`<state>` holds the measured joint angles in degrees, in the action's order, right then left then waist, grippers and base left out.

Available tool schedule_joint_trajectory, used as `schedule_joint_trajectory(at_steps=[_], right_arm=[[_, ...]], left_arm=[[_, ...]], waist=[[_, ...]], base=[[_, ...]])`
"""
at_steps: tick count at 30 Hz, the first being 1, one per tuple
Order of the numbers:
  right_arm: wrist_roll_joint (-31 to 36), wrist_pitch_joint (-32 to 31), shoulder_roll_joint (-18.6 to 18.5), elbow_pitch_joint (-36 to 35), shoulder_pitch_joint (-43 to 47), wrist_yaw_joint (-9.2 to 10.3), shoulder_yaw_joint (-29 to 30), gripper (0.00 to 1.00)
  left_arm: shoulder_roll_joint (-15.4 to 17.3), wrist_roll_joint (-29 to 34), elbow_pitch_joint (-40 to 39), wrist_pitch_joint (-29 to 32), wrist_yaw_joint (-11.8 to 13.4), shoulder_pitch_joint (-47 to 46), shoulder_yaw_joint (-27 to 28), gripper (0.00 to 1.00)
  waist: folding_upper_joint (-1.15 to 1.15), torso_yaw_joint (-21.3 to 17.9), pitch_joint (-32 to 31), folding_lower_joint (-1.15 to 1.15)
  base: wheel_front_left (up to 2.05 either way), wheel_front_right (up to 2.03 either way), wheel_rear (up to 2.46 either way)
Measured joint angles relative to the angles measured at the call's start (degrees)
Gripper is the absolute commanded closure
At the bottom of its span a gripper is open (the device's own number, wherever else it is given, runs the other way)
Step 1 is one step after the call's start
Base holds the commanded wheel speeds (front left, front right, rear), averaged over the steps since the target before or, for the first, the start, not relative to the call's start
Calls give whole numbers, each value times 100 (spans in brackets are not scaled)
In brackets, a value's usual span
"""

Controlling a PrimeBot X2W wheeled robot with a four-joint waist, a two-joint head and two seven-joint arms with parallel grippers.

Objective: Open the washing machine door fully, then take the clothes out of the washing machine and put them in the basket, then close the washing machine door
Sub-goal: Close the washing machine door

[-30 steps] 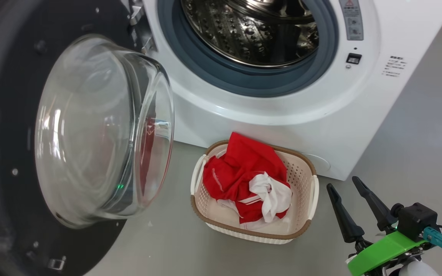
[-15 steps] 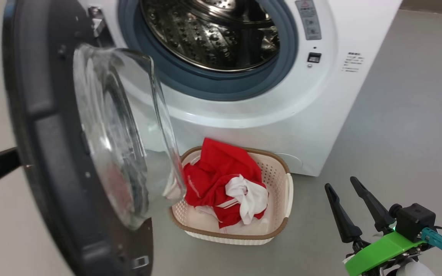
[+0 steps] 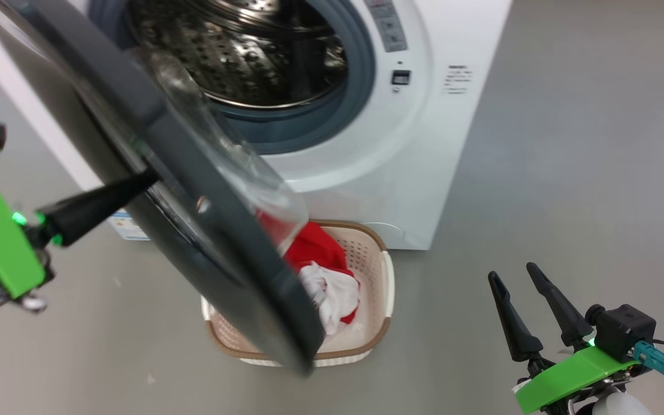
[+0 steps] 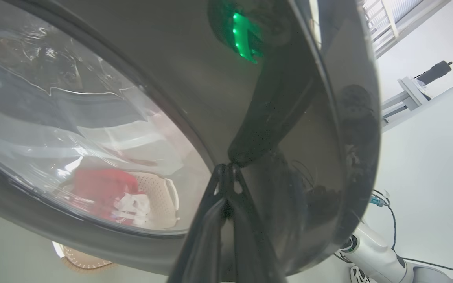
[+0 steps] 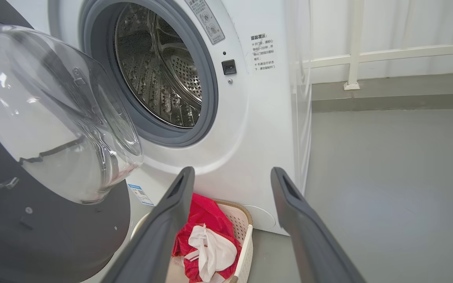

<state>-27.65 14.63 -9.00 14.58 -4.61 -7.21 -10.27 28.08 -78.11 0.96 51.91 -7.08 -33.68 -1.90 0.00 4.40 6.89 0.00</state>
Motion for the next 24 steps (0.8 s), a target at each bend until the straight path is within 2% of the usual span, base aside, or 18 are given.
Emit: schedule_joint_trajectory(at_steps=[8, 15, 24], right_arm=[[0, 0, 77, -33, -40, 0, 36, 0], [0, 1, 192, -59, -233, 0, 60, 0], [0, 0, 258, -63, -324, 0, 64, 0]], left_arm=[[-183, 241, 353, -875, -1, -631, -537, 100], [-157, 426, 762, -1585, -1, -1072, -935, 100], [-19, 454, 1295, -2450, -1, -1560, -1152, 100]], waist=[[0, -399, 212, 0], [0, -740, 454, 0], [0, -1117, 690, 0]], base=[[0, 0, 0], [0, 0, 0], [0, 0, 0]])
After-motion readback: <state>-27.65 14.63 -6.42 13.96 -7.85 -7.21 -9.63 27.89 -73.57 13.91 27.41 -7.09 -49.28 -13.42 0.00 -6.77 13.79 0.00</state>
